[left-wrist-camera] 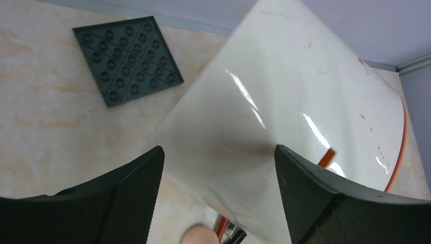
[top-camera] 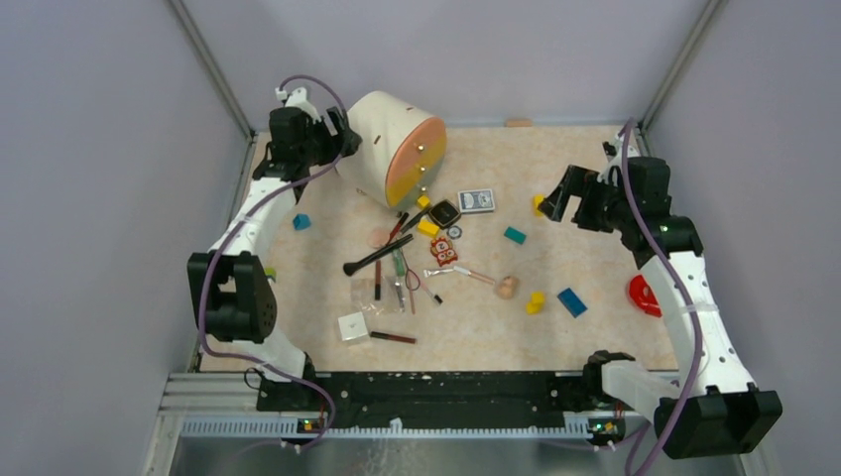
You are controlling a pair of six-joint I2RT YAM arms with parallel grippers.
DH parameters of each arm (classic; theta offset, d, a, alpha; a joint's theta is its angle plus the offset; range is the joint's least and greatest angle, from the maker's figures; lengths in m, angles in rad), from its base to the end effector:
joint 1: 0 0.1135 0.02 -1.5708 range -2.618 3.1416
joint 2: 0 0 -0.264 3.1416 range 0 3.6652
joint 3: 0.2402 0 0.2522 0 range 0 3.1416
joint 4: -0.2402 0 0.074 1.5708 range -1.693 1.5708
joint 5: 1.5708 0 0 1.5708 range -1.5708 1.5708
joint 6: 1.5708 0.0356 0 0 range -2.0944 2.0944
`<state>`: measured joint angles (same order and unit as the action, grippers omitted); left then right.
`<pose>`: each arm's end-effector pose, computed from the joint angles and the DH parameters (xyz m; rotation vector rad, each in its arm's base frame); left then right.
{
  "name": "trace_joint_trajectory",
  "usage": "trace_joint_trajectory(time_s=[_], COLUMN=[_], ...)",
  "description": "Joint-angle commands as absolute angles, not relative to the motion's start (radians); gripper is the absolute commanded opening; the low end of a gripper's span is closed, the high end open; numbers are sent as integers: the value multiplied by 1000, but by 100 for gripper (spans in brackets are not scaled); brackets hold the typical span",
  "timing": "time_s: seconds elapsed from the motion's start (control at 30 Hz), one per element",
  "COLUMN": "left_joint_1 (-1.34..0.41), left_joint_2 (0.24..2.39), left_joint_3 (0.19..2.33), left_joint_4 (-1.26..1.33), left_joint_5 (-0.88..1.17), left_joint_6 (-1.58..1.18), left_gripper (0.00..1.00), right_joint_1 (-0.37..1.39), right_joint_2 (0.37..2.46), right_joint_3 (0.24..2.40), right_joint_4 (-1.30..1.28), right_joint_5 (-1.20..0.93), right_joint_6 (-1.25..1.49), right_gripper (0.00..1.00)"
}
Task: Organize the makeup
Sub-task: Move the storage box to the corner of the board.
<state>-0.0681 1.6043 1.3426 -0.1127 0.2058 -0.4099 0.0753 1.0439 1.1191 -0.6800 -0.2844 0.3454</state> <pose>0.3809 -0.0333 0.3321 -0.1981 1.9621 -0.5147 0.2146 0.0262 0.3584 0.1322 2.1961 0.5474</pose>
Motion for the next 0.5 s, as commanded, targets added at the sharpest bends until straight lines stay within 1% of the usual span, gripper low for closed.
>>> trace_joint_trajectory(time_s=[0.0, 0.07, 0.23, 0.37, 0.47], left_joint_1=[-69, -69, -68, -67, -67], left_joint_2=[1682, 1677, 1555, 1505, 1439], left_joint_3=[1483, 1502, 1378, 1338, 1264], left_joint_4=[-71, -110, -77, -122, -92], left_joint_5=[268, 262, 178, 182, 241], left_joint_6=[-370, -364, -359, -365, -405], left_gripper=[84, 85, 89, 87, 83], right_joint_1=[71, 71, 72, 71, 72], right_joint_2=[1030, 1026, 1004, 997, 1005], right_joint_3=[1100, 1086, 1034, 1013, 1008], right_joint_4=[-608, -592, -521, -482, -481], right_joint_5=[-320, -325, -310, -320, -330], right_joint_6=[379, 382, 398, 416, 418], right_gripper=[94, 93, 92, 92, 92])
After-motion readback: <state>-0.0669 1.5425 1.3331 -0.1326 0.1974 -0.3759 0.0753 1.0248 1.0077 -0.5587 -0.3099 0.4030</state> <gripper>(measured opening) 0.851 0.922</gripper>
